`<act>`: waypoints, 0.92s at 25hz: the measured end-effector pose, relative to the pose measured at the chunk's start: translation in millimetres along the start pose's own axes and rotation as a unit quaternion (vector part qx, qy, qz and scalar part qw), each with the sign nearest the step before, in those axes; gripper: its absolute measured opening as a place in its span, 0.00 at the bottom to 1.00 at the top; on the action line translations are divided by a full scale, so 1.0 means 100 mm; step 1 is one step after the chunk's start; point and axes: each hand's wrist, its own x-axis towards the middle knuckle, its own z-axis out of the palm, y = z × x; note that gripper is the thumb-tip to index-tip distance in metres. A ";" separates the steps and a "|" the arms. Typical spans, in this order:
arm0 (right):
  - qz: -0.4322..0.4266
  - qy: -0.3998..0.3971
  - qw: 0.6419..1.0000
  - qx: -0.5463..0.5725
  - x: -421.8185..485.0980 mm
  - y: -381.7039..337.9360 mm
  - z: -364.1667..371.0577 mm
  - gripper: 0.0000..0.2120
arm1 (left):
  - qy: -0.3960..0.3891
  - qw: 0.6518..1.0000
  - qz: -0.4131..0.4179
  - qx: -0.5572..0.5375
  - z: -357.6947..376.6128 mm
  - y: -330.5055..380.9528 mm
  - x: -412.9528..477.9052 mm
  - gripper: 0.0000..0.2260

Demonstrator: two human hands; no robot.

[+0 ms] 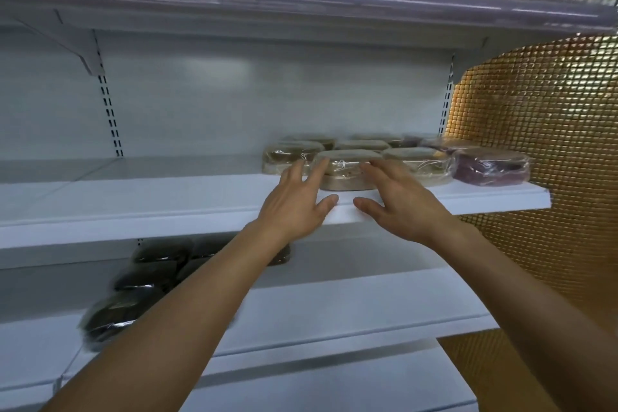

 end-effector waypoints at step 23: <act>-0.068 0.093 0.990 -0.084 0.47 0.39 0.39 0.28 | 0.022 0.994 -0.067 -0.078 0.23 -0.03 0.43 0.35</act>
